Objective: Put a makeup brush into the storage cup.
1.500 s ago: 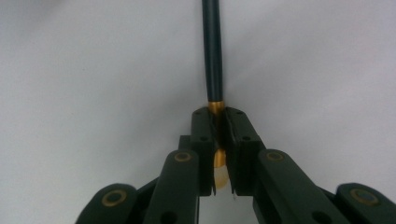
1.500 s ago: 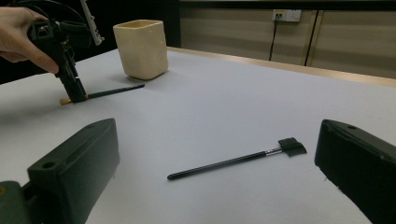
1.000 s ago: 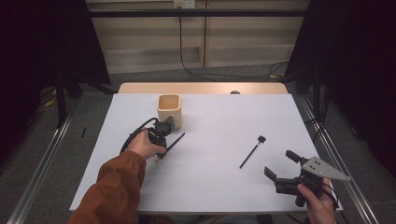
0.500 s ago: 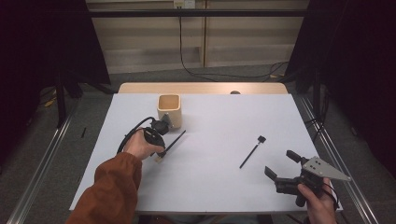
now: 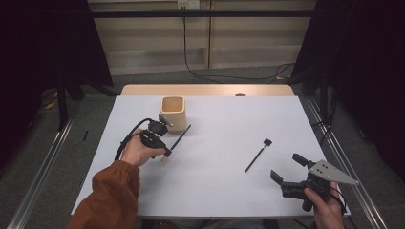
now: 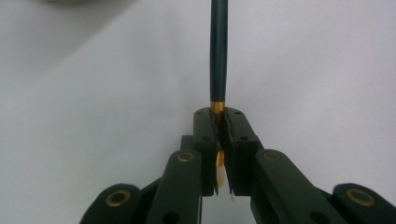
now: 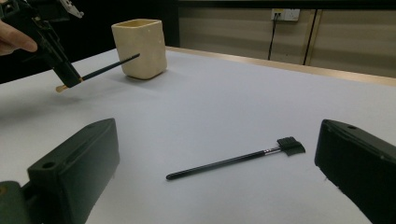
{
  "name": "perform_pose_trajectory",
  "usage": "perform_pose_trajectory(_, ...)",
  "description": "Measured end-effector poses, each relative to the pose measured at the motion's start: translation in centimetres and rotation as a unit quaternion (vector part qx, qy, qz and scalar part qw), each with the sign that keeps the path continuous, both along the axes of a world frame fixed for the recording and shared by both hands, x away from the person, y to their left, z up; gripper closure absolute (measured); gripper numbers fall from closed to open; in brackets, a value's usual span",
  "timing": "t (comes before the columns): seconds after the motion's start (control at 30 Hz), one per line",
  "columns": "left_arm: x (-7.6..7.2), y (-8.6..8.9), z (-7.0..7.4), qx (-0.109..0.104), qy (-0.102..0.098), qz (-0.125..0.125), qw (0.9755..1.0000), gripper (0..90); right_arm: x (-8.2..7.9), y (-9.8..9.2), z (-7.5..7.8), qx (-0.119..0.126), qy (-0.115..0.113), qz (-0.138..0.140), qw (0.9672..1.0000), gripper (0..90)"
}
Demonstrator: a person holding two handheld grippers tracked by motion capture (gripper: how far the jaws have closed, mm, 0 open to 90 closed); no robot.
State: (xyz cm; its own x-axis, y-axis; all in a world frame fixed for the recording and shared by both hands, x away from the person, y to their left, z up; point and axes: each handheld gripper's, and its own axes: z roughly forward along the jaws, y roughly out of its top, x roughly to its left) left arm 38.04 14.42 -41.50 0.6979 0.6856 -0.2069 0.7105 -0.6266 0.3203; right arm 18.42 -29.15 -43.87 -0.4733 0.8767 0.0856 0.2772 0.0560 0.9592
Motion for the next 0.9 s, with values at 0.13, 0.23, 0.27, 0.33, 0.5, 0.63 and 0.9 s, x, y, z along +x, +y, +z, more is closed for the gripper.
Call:
perform_pose_trajectory(0.13,-0.2,0.6,0.7,-0.031,-0.023,0.001,0.9993,84.7,0.0,0.0,0.0,0.000,0.000,0.000,1.0000,0.0)
perform_pose_trajectory(0.23,-0.6,0.8,0.8,-0.051,-0.047,-0.013,0.9975,84.6,0.0,0.0,0.0,0.000,0.000,0.000,1.0000,0.0)
perform_pose_trajectory(0.27,-0.7,0.9,0.7,-0.059,-0.056,-0.013,0.9966,84.6,0.0,0.0,0.0,0.000,-0.001,0.000,1.0000,0.0)
perform_pose_trajectory(0.33,-0.7,1.2,0.8,-0.075,-0.072,-0.010,0.9945,84.6,0.0,0.0,0.0,0.000,-0.001,0.000,1.0000,0.0)
perform_pose_trajectory(0.5,-1.1,1.9,1.4,-0.124,-0.116,0.013,0.9854,84.6,0.0,0.0,0.0,0.000,-0.001,0.000,1.0000,0.0)
perform_pose_trajectory(0.63,-1.4,2.2,1.7,-0.147,-0.144,0.020,0.9784,84.6,0.0,0.0,0.0,0.000,-0.001,0.000,1.0000,0.0)
perform_pose_trajectory(0.9,-2.4,2.9,2.3,-0.216,-0.219,0.034,0.9510,84.6,0.0,0.0,0.0,0.000,-0.002,0.000,1.0000,0.0)
